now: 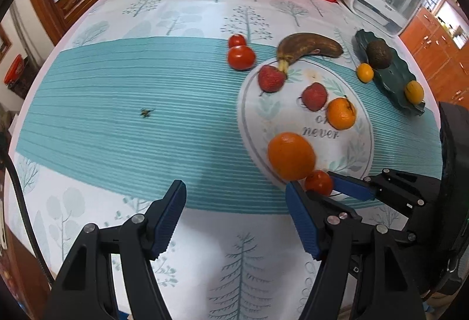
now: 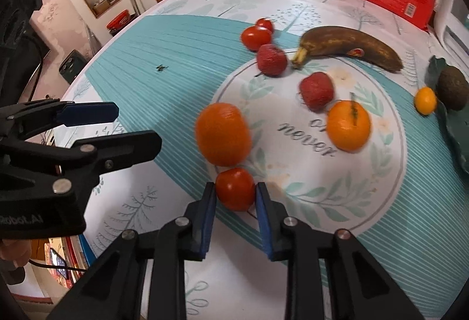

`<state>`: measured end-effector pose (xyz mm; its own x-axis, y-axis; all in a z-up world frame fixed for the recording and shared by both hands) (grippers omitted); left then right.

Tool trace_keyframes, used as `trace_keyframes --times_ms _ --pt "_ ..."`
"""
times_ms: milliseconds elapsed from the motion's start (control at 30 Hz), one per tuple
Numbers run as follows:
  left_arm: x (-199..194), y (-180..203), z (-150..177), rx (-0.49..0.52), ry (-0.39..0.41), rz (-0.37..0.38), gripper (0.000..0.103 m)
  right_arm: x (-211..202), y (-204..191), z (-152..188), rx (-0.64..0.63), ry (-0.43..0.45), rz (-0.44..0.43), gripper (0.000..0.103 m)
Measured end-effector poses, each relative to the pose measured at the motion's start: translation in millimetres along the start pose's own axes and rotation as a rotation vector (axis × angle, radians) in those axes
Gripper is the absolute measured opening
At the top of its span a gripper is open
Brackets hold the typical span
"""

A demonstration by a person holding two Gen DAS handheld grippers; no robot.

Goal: Organize fruits
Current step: 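Grasp a red tomato with the right tool while the left tool grasps the large orange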

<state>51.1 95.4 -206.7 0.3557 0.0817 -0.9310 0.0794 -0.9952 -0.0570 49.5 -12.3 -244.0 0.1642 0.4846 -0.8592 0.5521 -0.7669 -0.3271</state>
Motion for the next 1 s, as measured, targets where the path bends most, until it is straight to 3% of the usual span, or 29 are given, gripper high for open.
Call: trace_keyframes --times_ms 333,533,800,1000 --pt "13 41 -19 0.05 -0.024 0.085 0.069 -30 39 11 0.113 0.053 0.071 0.027" --pt "27 54 -22 0.071 -0.057 0.098 0.069 -39 51 16 0.157 0.076 0.09 0.027" --pt "42 64 -20 0.091 -0.081 0.107 0.044 -44 56 18 0.188 0.093 0.101 0.027" --pt "43 65 -21 0.102 -0.065 0.106 0.042 -48 57 16 0.194 0.111 0.104 0.026"
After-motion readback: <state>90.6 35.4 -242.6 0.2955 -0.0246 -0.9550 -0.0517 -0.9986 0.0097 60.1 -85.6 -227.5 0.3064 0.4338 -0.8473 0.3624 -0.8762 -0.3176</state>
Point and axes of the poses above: each gripper's, at about its wrist camera, not at the fingertips, and x roughly the way its jaws point, y to its right, z to its underside, the point moved 6 cm from there along x, roughly the way its jaws point, and after that the axes turned 12 degrees about -z, right-handed, at the moved point
